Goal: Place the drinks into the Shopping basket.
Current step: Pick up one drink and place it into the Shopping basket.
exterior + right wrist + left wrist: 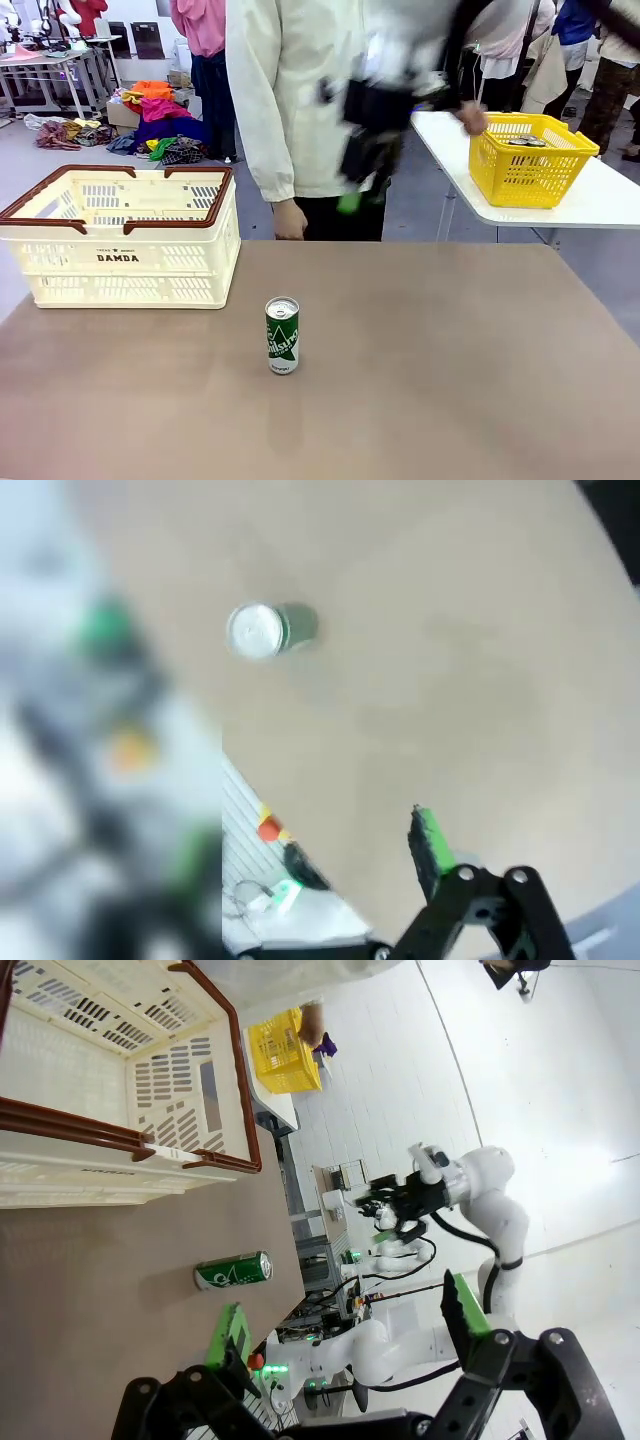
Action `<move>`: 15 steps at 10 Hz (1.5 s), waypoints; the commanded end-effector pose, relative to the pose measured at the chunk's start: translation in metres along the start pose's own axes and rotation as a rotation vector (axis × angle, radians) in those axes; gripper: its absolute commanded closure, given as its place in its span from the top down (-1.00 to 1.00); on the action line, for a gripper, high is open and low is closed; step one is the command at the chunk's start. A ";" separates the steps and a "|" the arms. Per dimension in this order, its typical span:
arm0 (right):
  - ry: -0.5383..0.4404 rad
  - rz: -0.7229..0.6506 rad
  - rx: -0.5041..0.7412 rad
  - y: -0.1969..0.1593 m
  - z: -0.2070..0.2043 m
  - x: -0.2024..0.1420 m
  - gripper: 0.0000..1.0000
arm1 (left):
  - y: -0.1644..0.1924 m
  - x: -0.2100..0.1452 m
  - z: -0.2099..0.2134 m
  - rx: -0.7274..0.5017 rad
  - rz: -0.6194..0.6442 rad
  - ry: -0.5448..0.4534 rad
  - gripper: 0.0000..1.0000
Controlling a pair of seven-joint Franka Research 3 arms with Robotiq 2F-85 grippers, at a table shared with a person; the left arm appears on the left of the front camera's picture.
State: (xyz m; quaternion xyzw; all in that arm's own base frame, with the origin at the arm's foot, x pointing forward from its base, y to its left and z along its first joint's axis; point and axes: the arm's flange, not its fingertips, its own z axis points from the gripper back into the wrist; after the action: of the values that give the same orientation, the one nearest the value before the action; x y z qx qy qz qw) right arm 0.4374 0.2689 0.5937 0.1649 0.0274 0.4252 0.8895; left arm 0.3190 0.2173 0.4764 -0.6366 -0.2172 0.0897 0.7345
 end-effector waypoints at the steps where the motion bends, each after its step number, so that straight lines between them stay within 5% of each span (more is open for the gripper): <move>1: -0.166 -0.248 0.207 -0.082 0.043 -0.091 1.00 | -0.005 0.000 0.001 -0.017 0.012 -0.001 1.00; 4: -0.574 -0.612 0.547 -0.205 0.079 -0.290 1.00 | -0.005 0.000 0.001 -0.017 0.012 -0.001 1.00; 7: -0.899 -0.667 0.997 -0.293 0.041 -0.467 1.00 | -0.005 0.000 0.001 -0.017 0.012 -0.001 1.00; 10: -1.028 -0.813 1.080 -0.322 -0.020 -0.513 1.00 | -0.005 0.000 0.001 -0.017 0.012 -0.001 1.00; 11: -1.015 -0.884 0.986 -0.321 -0.037 -0.492 1.00 | -0.005 0.000 0.001 -0.017 0.012 -0.001 1.00; 12: -0.958 -0.831 1.044 -0.317 -0.026 -0.542 1.00 | -0.005 0.000 0.001 -0.017 0.012 -0.001 1.00; 15: -0.958 -0.831 1.044 -0.317 -0.026 -0.542 1.00 | -0.005 0.000 0.001 -0.017 0.012 -0.001 1.00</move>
State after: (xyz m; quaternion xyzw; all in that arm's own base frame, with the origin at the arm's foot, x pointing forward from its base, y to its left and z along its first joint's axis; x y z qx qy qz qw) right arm 0.3264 -0.3231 0.4146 0.6986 -0.1099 -0.1287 0.6952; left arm 0.3189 0.2173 0.4764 -0.6366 -0.2169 0.0898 0.7346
